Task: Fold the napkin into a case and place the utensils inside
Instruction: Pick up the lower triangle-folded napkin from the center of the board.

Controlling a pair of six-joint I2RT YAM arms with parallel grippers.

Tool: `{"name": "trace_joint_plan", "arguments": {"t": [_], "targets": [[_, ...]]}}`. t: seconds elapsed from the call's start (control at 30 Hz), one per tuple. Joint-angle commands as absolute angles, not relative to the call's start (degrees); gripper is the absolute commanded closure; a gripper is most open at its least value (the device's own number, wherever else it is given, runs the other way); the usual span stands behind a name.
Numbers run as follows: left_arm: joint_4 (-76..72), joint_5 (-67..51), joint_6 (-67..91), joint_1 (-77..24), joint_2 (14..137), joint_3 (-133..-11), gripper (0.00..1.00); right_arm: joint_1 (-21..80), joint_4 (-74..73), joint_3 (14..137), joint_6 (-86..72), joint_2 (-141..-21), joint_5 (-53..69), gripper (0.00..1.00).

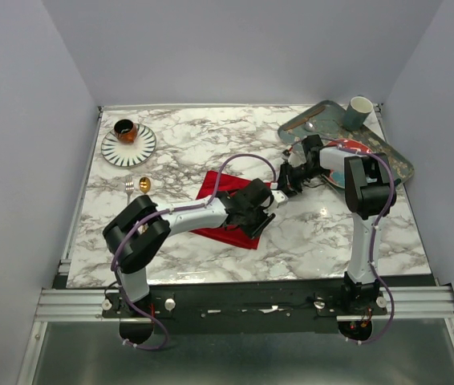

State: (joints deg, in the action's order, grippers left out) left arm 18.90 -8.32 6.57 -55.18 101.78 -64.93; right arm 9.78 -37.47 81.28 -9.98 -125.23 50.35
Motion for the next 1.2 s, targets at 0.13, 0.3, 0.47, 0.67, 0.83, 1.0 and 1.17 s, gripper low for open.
{"name": "trace_joint_plan", "arguments": {"t": [0.13, 0.3, 0.47, 0.67, 0.83, 1.0, 1.17], "targets": [[17.14, -5.89, 8.79, -55.46, 103.27, -66.18, 0.59, 9.84, -34.37, 78.58, -10.28, -124.28, 47.9, 0.82], [16.96, -5.01, 9.4, -55.46, 104.06, -67.23, 0.6, 9.84, -33.93, 78.31, -10.63, -124.1, 47.99, 0.89], [17.49, -5.71, 9.23, -55.46, 105.55, -68.55, 0.61, 9.93, -33.84, 78.22, -10.72, -123.93, 48.25, 0.99], [17.75, -6.24, 9.4, -55.46, 105.91, -68.56, 0.62, 9.84, -33.75, 78.13, -10.63, -123.93, 47.99, 0.99], [18.37, -6.5, 9.4, -55.55, 106.35, -68.55, 0.66, 9.93, -33.58, 78.13, -10.99, -123.75, 47.9, 0.99], [18.63, -6.68, 8.44, -55.99, 106.0, -67.76, 0.72, 9.93, -33.49, 78.13, -10.99, -123.92, 47.64, 0.99], [18.63, -6.68, 8.53, -56.07, 105.64, -67.32, 0.73, 9.93, -33.49, 78.22, -10.99, -124.1, 47.64, 0.99]]}}
